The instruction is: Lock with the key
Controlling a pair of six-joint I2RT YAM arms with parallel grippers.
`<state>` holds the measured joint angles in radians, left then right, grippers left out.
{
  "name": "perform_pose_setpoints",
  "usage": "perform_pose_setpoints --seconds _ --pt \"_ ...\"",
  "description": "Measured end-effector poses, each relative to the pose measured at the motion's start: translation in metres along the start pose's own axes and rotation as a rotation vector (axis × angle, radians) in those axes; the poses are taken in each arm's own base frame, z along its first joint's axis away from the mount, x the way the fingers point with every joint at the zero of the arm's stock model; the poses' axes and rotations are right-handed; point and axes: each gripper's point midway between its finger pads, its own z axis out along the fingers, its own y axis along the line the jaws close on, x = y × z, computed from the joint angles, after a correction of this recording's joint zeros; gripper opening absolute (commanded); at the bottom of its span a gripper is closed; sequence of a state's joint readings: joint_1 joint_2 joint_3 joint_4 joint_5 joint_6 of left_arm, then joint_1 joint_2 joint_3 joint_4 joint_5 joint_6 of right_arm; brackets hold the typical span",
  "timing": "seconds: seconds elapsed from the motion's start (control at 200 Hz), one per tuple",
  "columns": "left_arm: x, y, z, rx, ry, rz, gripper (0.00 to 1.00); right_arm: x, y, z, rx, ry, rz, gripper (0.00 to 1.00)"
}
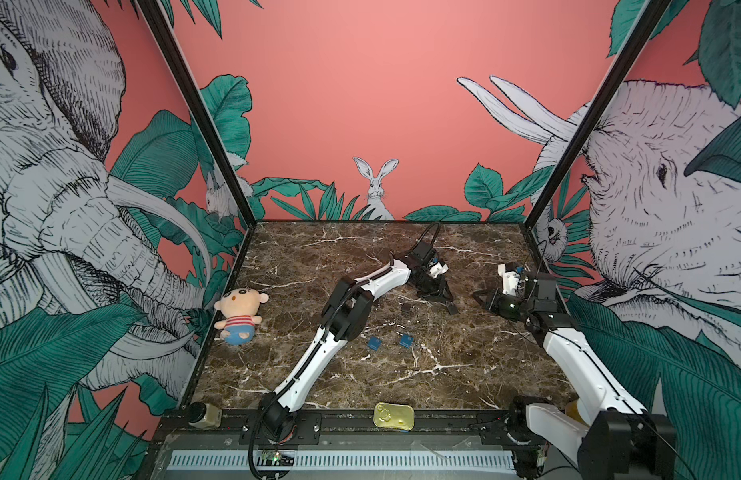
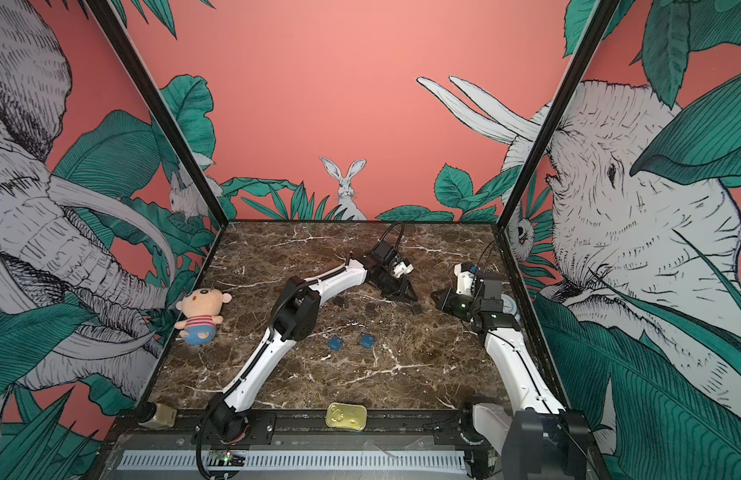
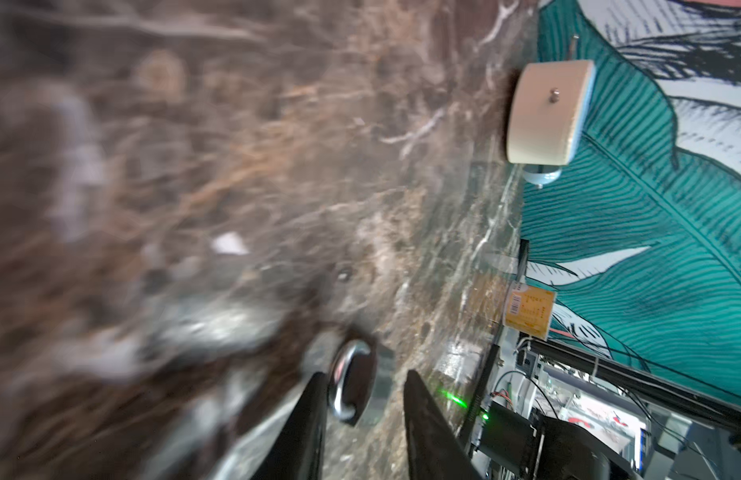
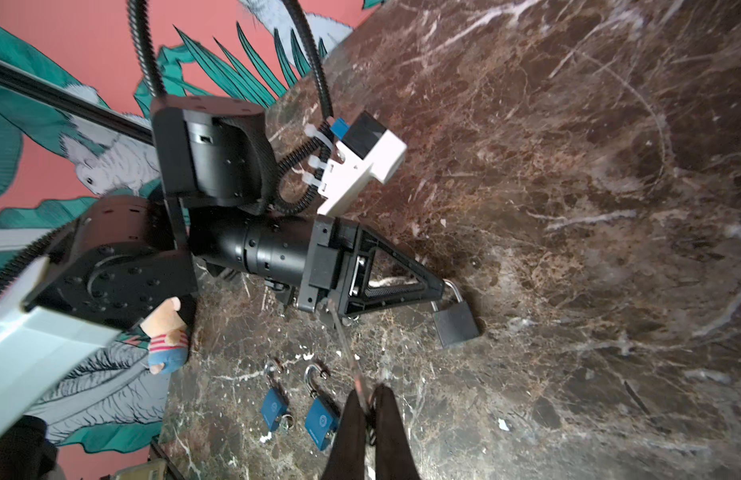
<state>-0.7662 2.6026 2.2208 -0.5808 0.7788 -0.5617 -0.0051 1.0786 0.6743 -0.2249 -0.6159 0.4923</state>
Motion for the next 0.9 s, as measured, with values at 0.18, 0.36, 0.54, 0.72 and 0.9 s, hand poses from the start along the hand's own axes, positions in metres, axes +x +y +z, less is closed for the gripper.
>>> perform_pose_setpoints --seconds 0.18,0.36,0.54,0.72,0.9 --pt "-0.001 0.017 -0.026 -0.021 -0.051 -0.035 0.34 0.023 -0.009 0.021 0.074 0.086 -0.03 0.0" --pt "-0.013 0.011 -0.079 -0.026 -0.159 -0.02 0.34 0.035 -0.029 0.037 0.163 0.131 -0.029 0.0" --pt "-0.019 -0.021 -0.142 0.018 -0.315 0.046 0.35 0.048 -0.051 0.052 0.241 0.192 -0.028 0.0" --pt "-0.019 -0.054 -0.184 0.071 -0.43 0.134 0.36 0.046 -0.062 0.066 0.278 0.218 -0.03 0.0" --pt "-0.017 -0.051 -0.19 0.096 -0.46 0.136 0.36 0.038 -0.067 0.077 0.297 0.217 -0.034 0.0"
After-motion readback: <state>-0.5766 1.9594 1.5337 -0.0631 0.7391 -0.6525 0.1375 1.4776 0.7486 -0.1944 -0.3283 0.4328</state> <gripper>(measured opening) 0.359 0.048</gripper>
